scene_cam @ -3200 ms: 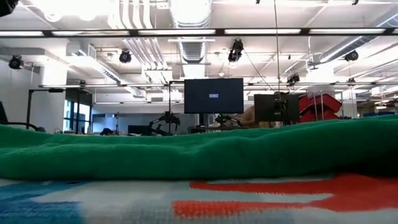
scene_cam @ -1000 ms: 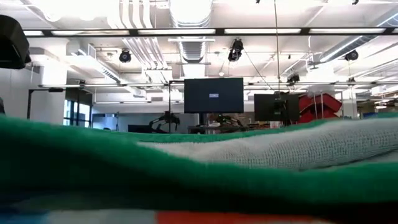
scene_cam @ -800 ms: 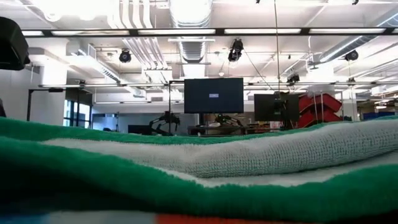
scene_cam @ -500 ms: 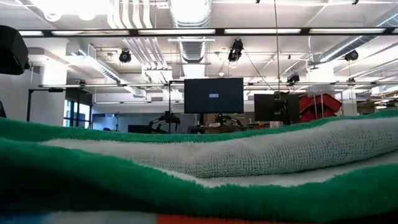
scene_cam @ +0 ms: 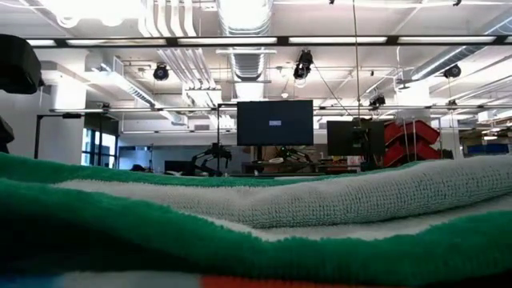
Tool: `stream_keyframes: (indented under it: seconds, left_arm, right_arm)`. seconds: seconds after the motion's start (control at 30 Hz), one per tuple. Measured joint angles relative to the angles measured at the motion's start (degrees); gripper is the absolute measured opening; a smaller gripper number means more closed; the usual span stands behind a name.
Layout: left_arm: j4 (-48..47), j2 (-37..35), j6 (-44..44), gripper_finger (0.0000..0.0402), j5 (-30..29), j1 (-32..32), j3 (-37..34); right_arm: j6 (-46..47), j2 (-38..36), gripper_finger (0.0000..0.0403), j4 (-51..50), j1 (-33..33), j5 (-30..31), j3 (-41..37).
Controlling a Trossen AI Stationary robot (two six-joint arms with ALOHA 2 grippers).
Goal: Roll towel
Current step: Fold the green microfiber towel
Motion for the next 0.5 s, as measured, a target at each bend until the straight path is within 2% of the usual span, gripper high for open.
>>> stream_keyframes:
  seconds: [0.07,0.1,0.27,0.37,0.5]
  left_arm:
    - [0.0,0.0,0.1,0.0000,-1.0,0.0,0.0]
    - [0.0,0.0,0.2,0.0000,-1.6,0.0,0.0]
    - [0.1,0.0,0.2,0.0000,-2.0,0.0,0.0]
    - [0.1,0.0,0.2,0.0000,-1.9,0.0,0.0]
    - [0.1,0.0,0.3,0.0000,-1.9,0.0,0.0]
  right_arm:
    - [3.4,1.0,0.0000,-3.7,-0.9,3.8,-0.2]
    - [5.3,1.7,0.0000,-5.5,-1.5,3.9,-0.5]
    - [10.3,7.5,0.0000,-7.1,-3.6,-2.3,-1.8]
    - [6.9,10.9,0.0000,-2.4,-4.9,-6.6,-1.4]
    - [-0.1,12.1,0.0000,4.8,-5.6,-7.9,0.6]
